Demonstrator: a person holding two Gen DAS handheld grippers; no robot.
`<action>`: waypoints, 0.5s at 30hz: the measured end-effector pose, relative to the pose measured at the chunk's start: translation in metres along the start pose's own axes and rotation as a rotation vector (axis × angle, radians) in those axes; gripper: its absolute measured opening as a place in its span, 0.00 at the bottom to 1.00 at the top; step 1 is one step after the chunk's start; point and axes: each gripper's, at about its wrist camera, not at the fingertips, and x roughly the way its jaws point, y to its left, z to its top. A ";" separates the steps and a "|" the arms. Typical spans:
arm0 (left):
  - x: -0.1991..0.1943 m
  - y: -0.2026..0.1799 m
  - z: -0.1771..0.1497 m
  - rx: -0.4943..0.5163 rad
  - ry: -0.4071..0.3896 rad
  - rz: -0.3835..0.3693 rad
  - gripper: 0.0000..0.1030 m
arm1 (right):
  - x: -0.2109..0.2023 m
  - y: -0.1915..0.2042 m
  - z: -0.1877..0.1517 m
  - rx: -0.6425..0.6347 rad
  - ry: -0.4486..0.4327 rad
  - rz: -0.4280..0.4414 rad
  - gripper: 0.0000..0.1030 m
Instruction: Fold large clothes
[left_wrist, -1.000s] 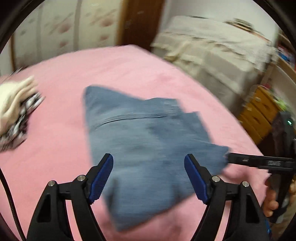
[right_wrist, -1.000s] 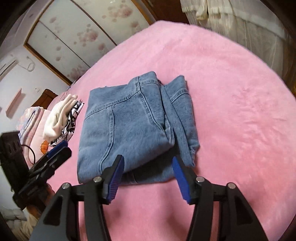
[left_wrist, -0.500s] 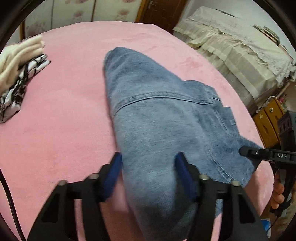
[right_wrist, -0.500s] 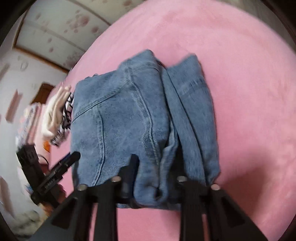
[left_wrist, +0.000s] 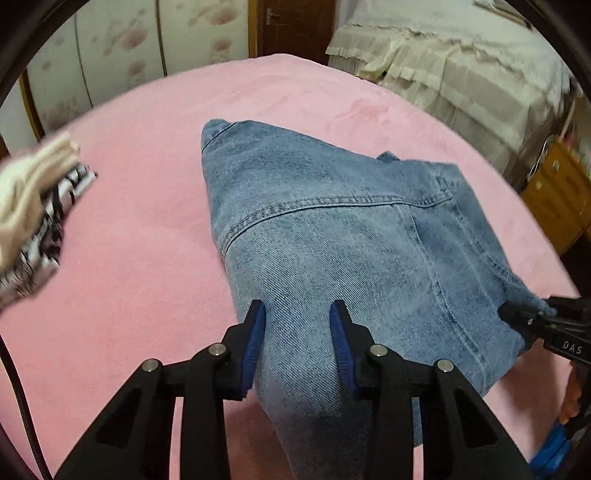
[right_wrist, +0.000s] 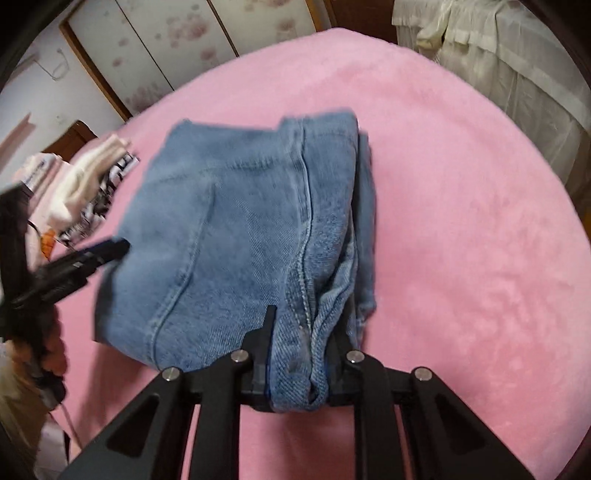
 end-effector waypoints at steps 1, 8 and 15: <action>0.000 -0.001 0.000 0.005 -0.001 0.008 0.33 | 0.003 0.001 -0.002 -0.004 -0.006 -0.011 0.18; -0.005 0.010 0.002 -0.033 0.026 -0.029 0.36 | -0.004 0.007 0.003 -0.009 0.001 -0.016 0.24; -0.018 0.003 0.007 0.006 0.027 -0.020 0.58 | -0.023 0.010 0.015 -0.022 0.028 -0.034 0.30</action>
